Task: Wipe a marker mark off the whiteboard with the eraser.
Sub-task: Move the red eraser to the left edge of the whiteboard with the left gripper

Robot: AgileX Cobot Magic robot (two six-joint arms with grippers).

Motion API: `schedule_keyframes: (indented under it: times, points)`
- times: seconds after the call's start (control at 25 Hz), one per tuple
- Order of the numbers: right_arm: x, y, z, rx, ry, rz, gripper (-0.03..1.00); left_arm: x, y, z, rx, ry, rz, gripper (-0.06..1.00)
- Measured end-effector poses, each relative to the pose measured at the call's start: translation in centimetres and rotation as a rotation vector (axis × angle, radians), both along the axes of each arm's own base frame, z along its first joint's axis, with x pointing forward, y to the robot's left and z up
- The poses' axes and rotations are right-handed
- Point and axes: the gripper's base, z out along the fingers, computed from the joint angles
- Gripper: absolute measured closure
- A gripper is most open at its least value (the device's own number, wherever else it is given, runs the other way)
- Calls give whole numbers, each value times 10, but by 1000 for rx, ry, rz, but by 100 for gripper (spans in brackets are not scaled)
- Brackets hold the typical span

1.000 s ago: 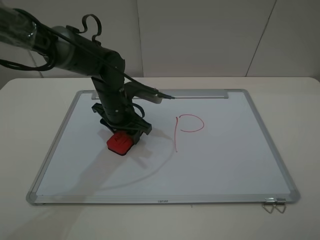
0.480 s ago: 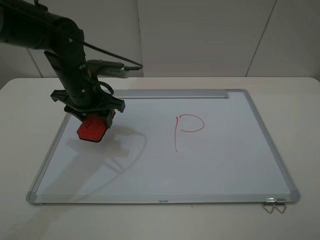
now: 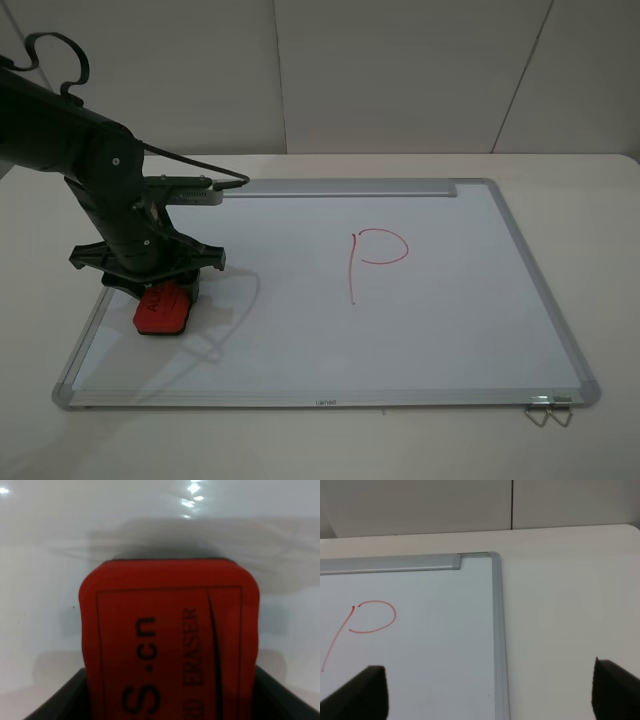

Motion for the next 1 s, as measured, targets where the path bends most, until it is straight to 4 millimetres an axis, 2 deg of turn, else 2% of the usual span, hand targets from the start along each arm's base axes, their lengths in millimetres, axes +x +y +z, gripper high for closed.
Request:
schedule_keyframes:
  times: [0.36,0.6,0.88,1.0]
  points:
    - [0,0,0,0,0,0,24,-1,0,-1,-4,-2,17,37]
    - [0,0,0,0,0,0,24,0,0,-1,-6,-6,17,24]
    - [0,0,0,0,0,0,24,0,0,1,-11,-15,16,22]
    - [0,0,0,0,0,0,24,1,0,11,-16,-50,1,22]
